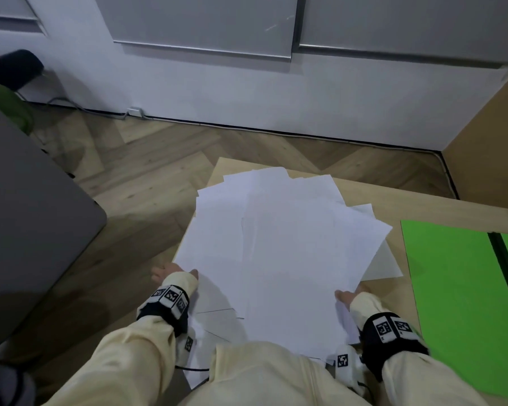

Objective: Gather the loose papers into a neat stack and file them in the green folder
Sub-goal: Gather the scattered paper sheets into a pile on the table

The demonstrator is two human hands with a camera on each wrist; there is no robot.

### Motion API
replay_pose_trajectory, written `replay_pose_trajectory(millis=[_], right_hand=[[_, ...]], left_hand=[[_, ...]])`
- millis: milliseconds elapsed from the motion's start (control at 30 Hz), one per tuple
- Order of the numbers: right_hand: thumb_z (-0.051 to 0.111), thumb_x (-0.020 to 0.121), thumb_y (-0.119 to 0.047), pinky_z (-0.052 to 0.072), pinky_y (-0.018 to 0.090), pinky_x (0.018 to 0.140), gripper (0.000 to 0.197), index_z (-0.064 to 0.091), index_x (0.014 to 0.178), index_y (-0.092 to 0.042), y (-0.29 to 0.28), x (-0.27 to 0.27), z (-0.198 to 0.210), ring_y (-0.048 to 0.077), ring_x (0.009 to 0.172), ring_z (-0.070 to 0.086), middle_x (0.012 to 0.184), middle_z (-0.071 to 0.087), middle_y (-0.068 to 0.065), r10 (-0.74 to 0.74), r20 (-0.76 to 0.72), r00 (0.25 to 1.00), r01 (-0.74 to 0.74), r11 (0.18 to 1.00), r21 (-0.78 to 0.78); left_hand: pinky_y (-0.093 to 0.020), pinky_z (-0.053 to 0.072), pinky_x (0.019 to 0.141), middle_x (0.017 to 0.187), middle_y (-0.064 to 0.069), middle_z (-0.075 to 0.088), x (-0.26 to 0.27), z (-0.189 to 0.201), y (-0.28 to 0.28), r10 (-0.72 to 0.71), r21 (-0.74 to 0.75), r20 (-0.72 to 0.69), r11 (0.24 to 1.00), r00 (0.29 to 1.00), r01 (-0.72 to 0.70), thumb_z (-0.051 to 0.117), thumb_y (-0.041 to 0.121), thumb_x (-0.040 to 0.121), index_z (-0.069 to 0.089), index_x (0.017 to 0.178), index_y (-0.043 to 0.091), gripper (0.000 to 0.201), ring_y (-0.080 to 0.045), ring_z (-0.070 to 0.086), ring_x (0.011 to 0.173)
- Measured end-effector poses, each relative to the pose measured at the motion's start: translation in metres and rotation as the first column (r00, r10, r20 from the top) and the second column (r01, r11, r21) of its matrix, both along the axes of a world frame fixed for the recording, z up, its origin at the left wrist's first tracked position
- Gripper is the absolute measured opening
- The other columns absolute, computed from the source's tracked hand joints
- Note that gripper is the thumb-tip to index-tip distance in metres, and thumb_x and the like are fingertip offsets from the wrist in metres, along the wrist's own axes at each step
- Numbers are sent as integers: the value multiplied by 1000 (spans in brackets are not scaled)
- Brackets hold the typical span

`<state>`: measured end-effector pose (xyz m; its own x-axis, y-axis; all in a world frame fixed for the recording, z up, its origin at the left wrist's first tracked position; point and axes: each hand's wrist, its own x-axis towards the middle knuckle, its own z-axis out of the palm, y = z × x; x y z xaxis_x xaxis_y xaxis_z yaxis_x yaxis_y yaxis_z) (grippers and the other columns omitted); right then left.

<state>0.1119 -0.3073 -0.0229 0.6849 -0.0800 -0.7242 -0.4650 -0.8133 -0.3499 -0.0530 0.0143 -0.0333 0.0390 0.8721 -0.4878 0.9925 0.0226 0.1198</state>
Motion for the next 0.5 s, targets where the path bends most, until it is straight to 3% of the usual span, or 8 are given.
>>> replay_pose_trajectory(millis=[67, 233, 333, 433, 500], right_hand=[[60, 86, -13, 43, 31, 92, 48, 48, 129, 5, -3, 1, 3, 33, 120, 53, 131, 55, 19, 26, -16, 1000, -26, 1000, -16], [61, 87, -16, 37, 32, 104, 68, 26, 142, 5, 8, -7, 5, 33, 131, 43, 143, 40, 19, -46, -74, 996, 46, 999, 1], [64, 86, -11, 35, 32, 104, 61, 35, 137, 9, 22, -17, 5, 32, 129, 45, 139, 46, 18, -65, -50, 997, 71, 989, 132], [68, 82, -26, 38, 32, 105, 68, 40, 135, 7, 37, -24, 4, 31, 126, 49, 139, 49, 16, -48, -35, 998, 51, 993, 102], [68, 83, -23, 38, 34, 106, 68, 37, 135, 9, 40, -26, 10, 33, 127, 48, 139, 47, 19, -68, 10, 998, 66, 993, 97]], left_hand=[[-39, 36, 105, 142, -16, 28, -2, -1, 1, -28, 4, -26, 1000, 999, 28, 69, 42, 77, 37, 133, 3, 75, -31, 28, 133], [-40, 35, 106, 144, -17, 27, 6, -2, -9, -62, 5, -39, 998, 997, 62, 70, 48, 74, 32, 137, 9, 83, -29, 26, 135], [-46, 34, 107, 141, -14, 24, 13, -7, -16, -91, -24, 71, 995, 993, 93, 73, 38, 74, 37, 131, 22, 70, -32, 23, 135], [-44, 30, 110, 144, -14, 19, 22, -4, -23, -126, -46, 72, 990, 989, 130, 69, 39, 76, 37, 128, 21, 64, -35, 23, 136], [-40, 31, 110, 146, -14, 17, 26, -1, -25, -105, -51, 59, 993, 993, 108, 65, 40, 80, 29, 135, 16, 71, -34, 28, 135]])
